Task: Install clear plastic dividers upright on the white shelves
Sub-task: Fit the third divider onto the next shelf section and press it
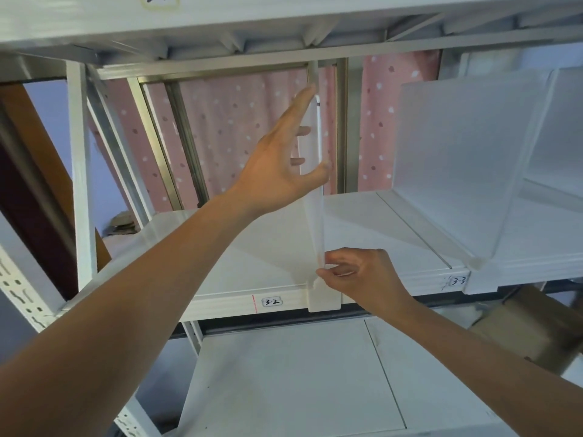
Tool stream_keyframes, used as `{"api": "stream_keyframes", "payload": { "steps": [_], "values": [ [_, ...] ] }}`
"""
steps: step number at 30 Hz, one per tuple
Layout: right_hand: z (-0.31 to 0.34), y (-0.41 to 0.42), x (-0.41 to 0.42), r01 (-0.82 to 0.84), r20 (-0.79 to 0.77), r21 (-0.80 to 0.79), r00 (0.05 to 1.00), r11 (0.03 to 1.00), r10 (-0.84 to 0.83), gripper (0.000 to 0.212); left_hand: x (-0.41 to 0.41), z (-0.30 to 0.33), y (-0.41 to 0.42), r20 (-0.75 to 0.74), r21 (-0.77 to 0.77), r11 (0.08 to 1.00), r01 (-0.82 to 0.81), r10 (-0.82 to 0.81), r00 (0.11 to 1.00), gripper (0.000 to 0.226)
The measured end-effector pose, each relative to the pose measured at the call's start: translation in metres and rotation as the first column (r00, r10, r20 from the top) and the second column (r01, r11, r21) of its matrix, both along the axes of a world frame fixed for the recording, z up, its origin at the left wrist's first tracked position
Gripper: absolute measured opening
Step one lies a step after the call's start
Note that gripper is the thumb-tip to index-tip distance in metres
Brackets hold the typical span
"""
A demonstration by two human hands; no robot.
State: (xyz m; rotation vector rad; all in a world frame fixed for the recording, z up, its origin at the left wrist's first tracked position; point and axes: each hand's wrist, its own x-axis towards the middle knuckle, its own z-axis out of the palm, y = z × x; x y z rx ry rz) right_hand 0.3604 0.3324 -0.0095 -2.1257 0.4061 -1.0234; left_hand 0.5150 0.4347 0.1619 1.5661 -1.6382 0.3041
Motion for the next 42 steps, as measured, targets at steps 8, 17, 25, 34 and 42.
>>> {"api": "stream_keyframes", "payload": {
  "steps": [8, 17, 25, 34, 42],
  "values": [
    [0.014, -0.023, -0.027, -0.061, -0.312, -0.063, 0.949, 0.996, 0.038, 0.083, 0.009, -0.070, 0.032, -0.099, 0.087, 0.989, -0.119, 0.128, 0.987, 0.106],
    [-0.008, -0.032, -0.024, -0.094, -0.353, -0.311, 0.935, 0.946, -0.024, 0.046, 0.010, -0.184, 0.036, 0.149, 0.266, 0.932, -0.246, 0.212, 0.966, 0.064],
    [-0.013, -0.026, -0.013, -0.101, -0.282, -0.456, 0.959, 0.884, -0.036, 0.019, 0.011, -0.194, 0.027, 0.191, 0.112, 0.977, -0.184, 0.160, 0.968, 0.024],
    [-0.019, -0.018, -0.005, -0.049, -0.224, -0.494, 0.972, 0.868, -0.072, 0.010, 0.014, -0.197, 0.028, 0.207, 0.091, 0.984, -0.155, 0.134, 0.969, 0.020],
    [-0.027, -0.014, -0.002, 0.005, -0.180, -0.424, 0.980, 0.906, -0.089, 0.006, 0.022, -0.197, 0.031, 0.238, 0.092, 0.990, -0.107, 0.083, 0.968, 0.019]
  ]
}}
